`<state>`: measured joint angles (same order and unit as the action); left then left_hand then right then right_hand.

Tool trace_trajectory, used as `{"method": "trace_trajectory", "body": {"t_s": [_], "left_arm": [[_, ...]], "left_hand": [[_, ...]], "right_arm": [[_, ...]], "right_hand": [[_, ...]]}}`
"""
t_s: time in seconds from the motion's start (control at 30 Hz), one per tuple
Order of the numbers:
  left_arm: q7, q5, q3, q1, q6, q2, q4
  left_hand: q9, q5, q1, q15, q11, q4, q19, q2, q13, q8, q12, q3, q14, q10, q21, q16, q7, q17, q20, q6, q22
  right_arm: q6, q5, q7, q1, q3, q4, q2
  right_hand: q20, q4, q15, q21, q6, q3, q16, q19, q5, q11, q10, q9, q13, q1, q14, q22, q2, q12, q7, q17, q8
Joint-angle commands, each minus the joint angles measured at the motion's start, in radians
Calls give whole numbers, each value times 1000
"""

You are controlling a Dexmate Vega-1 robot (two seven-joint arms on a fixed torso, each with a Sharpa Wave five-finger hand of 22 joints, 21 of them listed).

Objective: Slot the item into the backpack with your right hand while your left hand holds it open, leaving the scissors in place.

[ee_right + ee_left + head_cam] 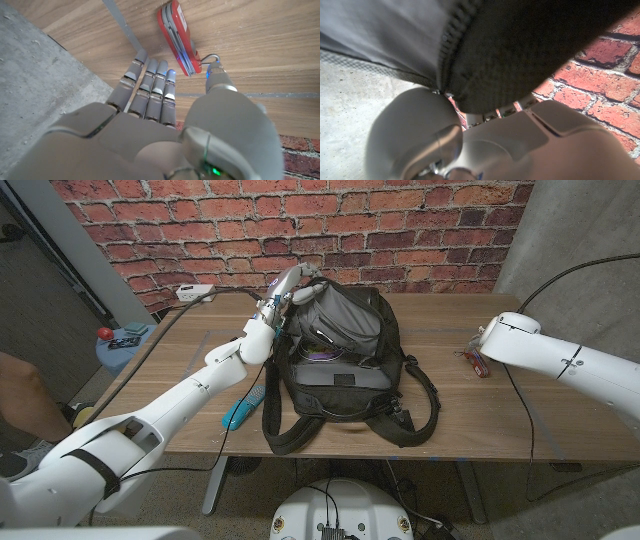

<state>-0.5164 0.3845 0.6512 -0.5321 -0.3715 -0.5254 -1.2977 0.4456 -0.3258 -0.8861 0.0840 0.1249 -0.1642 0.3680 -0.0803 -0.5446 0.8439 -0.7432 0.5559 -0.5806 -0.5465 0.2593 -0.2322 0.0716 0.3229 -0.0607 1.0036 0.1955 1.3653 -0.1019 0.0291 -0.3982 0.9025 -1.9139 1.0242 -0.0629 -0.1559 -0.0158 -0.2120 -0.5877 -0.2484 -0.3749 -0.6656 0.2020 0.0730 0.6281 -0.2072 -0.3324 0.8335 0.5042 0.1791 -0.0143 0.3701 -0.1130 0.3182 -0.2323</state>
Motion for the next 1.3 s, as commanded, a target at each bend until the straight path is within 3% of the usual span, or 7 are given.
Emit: {"method": "trace_trajectory", "body": {"t_s": [0.03, 0.53, 1.3], "left_arm": [[8, -4, -1, -3, -1, -5, -4], [-13, 15, 3, 1, -18, -1, 6], [-15, 0, -12, -22, -23, -11, -8]], "left_hand": [[-1, -7, -26, 1, -1, -2, -3, -12, -5, 5, -7, 9, -8, -6, 1, 7, 0, 1, 2, -3, 1], [-5, -9, -27, 6, 3, -1, 1, -13, -6, 7, -9, 10, -14, -11, 3, 6, 3, 3, 9, -4, 2], [-6, -10, -24, 9, 4, 1, -5, -16, -7, 11, -9, 7, -15, -13, 2, 4, -2, 11, 12, -12, 3]], "right_arm": [[9, -25, -16, 46, 45, 58, -17], [-2, -38, -14, 56, 60, 113, -36], [10, -8, 9, 97, 125, 176, -91]], "right_hand": [[-5, -7, 5, -4, -1, -2, -3, -3, 6, 10, 0, -3, -5, 14, -1, 5, -2, 3, -7, 6, 1], [-10, -9, 9, -2, 4, -6, -2, 2, 7, 15, -5, -4, -14, 37, -10, 4, 3, 6, -10, 12, 5], [-1, -3, -8, -7, -26, -1, -18, -12, 5, -10, 36, -8, -34, 58, 13, 4, 10, 40, 3, 27, 0]]}}
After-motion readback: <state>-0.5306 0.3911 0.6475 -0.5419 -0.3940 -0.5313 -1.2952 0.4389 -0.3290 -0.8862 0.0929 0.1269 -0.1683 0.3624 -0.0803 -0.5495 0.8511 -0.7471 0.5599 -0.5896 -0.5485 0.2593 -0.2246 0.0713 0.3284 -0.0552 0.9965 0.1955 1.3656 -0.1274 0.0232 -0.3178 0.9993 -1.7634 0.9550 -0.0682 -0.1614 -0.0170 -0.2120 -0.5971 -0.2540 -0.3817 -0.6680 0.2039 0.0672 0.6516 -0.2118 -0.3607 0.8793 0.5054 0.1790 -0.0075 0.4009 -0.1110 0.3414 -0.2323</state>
